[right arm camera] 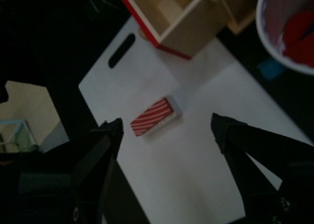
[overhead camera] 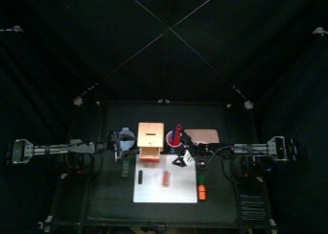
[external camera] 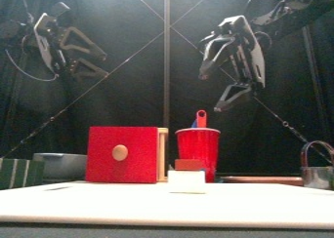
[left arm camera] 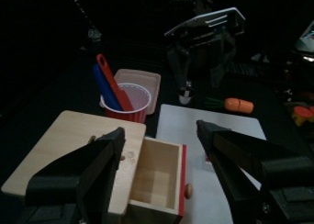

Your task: Grab salmon sushi

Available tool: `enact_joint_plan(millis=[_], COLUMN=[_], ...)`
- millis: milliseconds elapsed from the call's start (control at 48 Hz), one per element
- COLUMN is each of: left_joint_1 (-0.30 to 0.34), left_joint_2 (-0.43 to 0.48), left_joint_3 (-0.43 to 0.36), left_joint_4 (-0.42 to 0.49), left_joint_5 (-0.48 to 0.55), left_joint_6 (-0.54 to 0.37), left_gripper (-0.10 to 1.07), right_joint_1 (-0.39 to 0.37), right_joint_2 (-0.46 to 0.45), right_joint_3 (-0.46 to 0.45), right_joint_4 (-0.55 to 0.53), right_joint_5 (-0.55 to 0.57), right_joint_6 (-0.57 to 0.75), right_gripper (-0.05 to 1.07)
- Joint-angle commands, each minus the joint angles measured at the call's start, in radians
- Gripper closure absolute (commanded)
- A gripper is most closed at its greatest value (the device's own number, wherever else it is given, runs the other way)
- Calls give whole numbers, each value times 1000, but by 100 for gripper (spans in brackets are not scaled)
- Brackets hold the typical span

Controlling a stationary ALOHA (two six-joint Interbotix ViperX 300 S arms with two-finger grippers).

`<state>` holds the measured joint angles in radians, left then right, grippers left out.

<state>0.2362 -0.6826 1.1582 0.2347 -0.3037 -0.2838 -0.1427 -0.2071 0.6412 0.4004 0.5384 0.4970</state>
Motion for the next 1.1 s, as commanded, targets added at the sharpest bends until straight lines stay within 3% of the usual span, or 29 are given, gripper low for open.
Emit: enact_joint_plan(millis=[0, 125, 271, 458, 542, 646, 833, 1083], left_joint_1=[5, 18, 63, 89, 94, 100, 98, 95], left_joint_2=[2, 2, 2, 2, 2, 2, 2, 2], left_joint_3=[-28, -25, -20, -29, -25, -25, -21, -17], left_joint_4=[-2, -3, 37, 66, 64, 63, 60, 60], left_joint_5=[14, 31, 31, 29, 29, 31, 31, 20], left_joint_6=[-2, 2, 3, 2, 2, 2, 0, -2], left_gripper=[1, 1, 1, 1, 1, 1, 1, 1], right_joint_1=[2, 44, 126, 225, 256, 279, 295, 295], right_joint_2=[26, 106, 207, 268, 295, 341, 446, 511], right_joint_3=[-63, -117, -178, -265, -291, -328, -407, -440], right_joint_4=[-20, -97, -275, -525, -592, -614, -566, -534], right_joint_5=[100, 120, 129, 178, 210, 206, 212, 227], right_joint_6=[109, 337, 650, 1032, 1140, 1215, 1221, 1224], right_gripper=[0, 0, 0, 0, 0, 0, 0, 0])
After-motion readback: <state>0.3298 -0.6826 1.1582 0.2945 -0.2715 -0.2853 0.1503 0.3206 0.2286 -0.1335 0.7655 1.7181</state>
